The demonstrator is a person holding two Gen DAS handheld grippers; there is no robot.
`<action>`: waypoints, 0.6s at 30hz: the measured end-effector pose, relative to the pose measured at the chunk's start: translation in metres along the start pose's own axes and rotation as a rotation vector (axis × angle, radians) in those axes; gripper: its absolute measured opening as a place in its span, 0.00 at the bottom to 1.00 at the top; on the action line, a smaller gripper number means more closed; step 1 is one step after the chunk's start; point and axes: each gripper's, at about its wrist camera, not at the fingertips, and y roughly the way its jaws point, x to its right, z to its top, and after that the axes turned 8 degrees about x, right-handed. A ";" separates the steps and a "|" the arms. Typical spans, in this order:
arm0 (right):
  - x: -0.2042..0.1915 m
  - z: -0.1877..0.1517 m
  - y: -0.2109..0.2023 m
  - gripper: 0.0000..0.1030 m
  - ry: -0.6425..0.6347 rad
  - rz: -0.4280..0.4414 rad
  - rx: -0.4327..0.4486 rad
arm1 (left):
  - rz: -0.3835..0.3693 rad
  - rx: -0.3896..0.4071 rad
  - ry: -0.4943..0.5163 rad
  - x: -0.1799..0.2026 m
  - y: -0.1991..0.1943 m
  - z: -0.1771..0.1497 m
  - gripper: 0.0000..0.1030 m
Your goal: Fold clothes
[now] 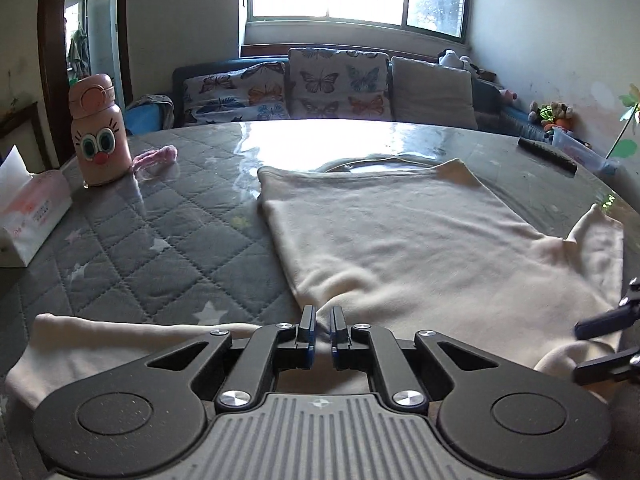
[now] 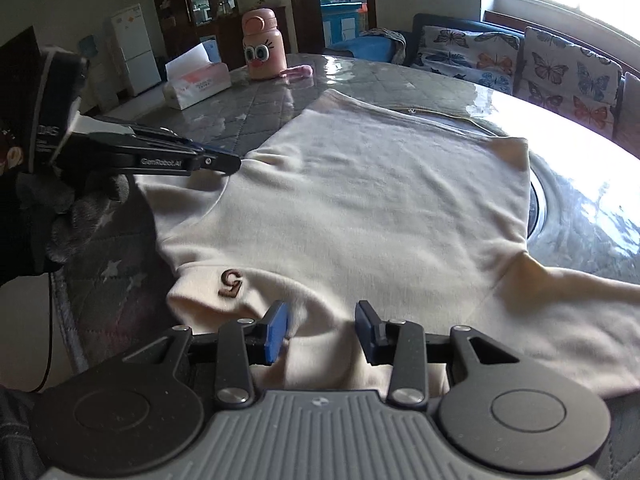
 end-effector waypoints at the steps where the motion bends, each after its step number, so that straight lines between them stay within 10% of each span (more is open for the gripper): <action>1: 0.002 0.001 -0.004 0.40 0.008 -0.004 0.009 | 0.000 0.000 0.000 0.000 -0.001 0.001 0.08; 18: 0.026 -0.016 -0.034 0.40 0.082 -0.092 0.040 | -0.156 0.046 0.101 0.066 -0.012 0.024 0.08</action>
